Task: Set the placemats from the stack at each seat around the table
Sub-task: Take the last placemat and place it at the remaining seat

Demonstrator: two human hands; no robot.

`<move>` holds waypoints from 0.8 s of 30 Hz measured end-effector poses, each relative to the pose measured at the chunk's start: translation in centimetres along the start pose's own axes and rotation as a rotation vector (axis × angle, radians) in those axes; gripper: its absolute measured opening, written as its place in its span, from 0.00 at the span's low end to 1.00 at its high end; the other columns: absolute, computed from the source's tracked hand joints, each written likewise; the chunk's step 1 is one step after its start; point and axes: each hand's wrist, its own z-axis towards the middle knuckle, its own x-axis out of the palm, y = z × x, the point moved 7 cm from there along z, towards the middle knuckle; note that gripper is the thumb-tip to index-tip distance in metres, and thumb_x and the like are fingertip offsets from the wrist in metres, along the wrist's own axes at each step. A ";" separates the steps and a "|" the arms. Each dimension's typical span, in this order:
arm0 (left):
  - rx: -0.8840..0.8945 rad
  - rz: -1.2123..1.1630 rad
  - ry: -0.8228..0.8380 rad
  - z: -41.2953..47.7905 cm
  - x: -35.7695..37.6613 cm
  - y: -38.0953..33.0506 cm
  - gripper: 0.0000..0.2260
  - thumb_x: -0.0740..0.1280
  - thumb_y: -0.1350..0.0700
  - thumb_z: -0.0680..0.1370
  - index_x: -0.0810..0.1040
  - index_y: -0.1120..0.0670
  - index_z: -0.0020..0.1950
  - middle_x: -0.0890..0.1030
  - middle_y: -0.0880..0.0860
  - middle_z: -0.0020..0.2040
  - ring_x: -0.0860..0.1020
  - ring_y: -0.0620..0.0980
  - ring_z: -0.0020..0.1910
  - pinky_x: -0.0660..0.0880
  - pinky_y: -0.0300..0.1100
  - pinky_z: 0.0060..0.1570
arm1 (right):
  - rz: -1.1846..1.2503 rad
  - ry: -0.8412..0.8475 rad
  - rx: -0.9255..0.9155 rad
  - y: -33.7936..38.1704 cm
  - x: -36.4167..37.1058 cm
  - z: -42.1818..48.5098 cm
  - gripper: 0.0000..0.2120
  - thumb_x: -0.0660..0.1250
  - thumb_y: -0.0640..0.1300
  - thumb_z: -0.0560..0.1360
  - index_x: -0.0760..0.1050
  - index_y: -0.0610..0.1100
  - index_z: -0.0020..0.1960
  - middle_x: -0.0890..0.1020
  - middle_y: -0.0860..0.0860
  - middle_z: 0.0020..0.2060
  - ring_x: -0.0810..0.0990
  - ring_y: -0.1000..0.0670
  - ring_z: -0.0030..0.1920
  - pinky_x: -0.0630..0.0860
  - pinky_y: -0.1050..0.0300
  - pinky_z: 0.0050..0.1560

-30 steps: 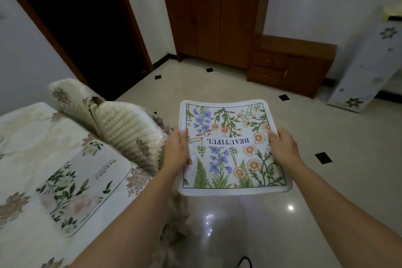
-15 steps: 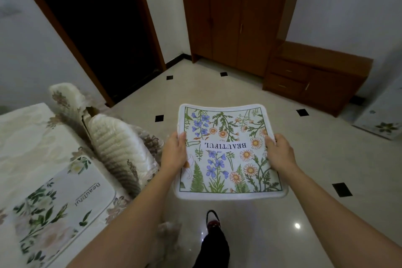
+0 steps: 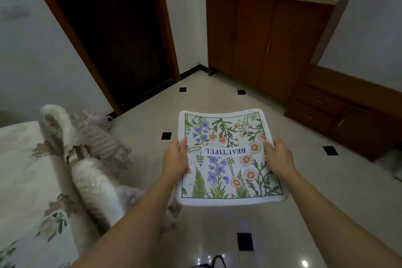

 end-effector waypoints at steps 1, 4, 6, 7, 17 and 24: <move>-0.002 0.004 -0.004 1.5 -0.1 -0.3 0.12 0.56 0.50 0.84 0.75 0.55 0.51 0.81 0.53 0.40 0.81 0.52 0.37 0.76 0.44 0.34 | 0.009 0.005 -0.014 0.7 0.7 1.6 0.09 0.55 0.49 0.84 0.70 0.45 0.55 0.78 0.51 0.39 0.78 0.55 0.36 0.69 0.61 0.30; 0.005 0.032 -0.005 5.2 0.1 -1.1 0.11 0.56 0.51 0.85 0.74 0.54 0.51 0.80 0.49 0.39 0.79 0.45 0.36 0.70 0.38 0.31 | 0.002 0.017 -0.023 2.0 2.3 5.2 0.09 0.55 0.49 0.84 0.70 0.45 0.54 0.79 0.50 0.39 0.78 0.55 0.35 0.69 0.61 0.30; -0.006 0.053 -0.012 7.4 0.1 -1.5 0.11 0.56 0.51 0.85 0.74 0.55 0.52 0.80 0.49 0.39 0.78 0.43 0.35 0.70 0.36 0.30 | 0.005 0.028 -0.022 2.5 3.2 7.6 0.10 0.55 0.50 0.84 0.70 0.45 0.54 0.79 0.50 0.39 0.79 0.53 0.35 0.70 0.60 0.30; -0.008 0.063 -0.019 8.5 0.2 -1.5 0.12 0.56 0.50 0.84 0.74 0.55 0.51 0.80 0.50 0.40 0.79 0.44 0.36 0.72 0.38 0.32 | 0.006 0.037 -0.023 2.7 3.7 8.8 0.10 0.55 0.50 0.84 0.71 0.45 0.54 0.80 0.49 0.39 0.80 0.52 0.36 0.71 0.59 0.31; -0.111 0.026 -0.139 19.3 0.8 -0.7 0.12 0.56 0.49 0.84 0.76 0.55 0.55 0.84 0.54 0.43 0.83 0.52 0.40 0.81 0.51 0.41 | -0.006 0.192 -0.058 7.2 10.4 21.4 0.11 0.54 0.50 0.84 0.70 0.44 0.53 0.80 0.48 0.38 0.81 0.51 0.34 0.72 0.60 0.28; -0.231 -0.013 -0.295 27.9 0.3 -1.9 0.11 0.57 0.49 0.84 0.75 0.52 0.51 0.83 0.54 0.43 0.83 0.53 0.41 0.81 0.55 0.43 | -0.033 0.335 -0.159 13.7 15.9 33.7 0.12 0.55 0.51 0.83 0.71 0.44 0.55 0.82 0.46 0.43 0.82 0.48 0.40 0.77 0.55 0.37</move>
